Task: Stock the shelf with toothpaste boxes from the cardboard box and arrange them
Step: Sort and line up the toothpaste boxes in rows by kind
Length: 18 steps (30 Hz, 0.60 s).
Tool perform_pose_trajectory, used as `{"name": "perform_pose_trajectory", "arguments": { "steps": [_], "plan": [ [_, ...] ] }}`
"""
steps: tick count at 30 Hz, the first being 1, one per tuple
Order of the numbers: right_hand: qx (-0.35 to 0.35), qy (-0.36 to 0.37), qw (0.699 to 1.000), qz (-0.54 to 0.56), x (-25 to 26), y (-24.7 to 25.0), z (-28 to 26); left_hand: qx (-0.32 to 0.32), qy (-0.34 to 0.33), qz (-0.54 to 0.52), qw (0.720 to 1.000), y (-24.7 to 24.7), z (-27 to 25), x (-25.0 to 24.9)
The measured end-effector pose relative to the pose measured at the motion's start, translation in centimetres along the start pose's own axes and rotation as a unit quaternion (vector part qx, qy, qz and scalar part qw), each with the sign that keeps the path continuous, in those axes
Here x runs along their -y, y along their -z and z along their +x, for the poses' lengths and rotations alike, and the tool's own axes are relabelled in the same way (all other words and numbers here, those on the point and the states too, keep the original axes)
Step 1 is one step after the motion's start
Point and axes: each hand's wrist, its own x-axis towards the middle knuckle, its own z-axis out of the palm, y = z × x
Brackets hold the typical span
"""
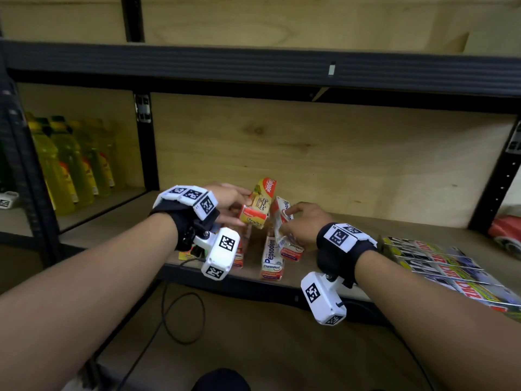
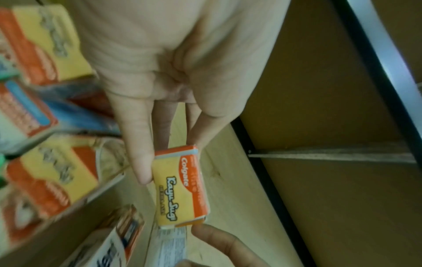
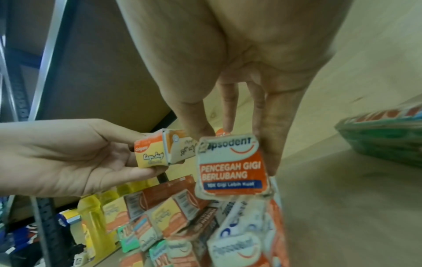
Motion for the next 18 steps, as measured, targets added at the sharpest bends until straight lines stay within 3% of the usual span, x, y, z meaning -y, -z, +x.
{"name": "perform_pose_trajectory", "arguments": {
  "steps": [9,14,18],
  "plan": [
    [0.003,0.024,0.995,0.097,5.3,-4.0,1.8,-0.141,-0.032,0.025,0.989,8.7,-0.4,-1.0],
    [0.011,0.039,0.995,0.093,7.4,-6.6,2.5,-0.212,-0.022,0.011,0.977,12.2,0.5,1.2],
    [0.029,0.048,0.996,0.074,8.3,-8.3,3.3,-0.230,0.002,-0.012,0.973,13.9,1.4,4.0]
  ]
}}
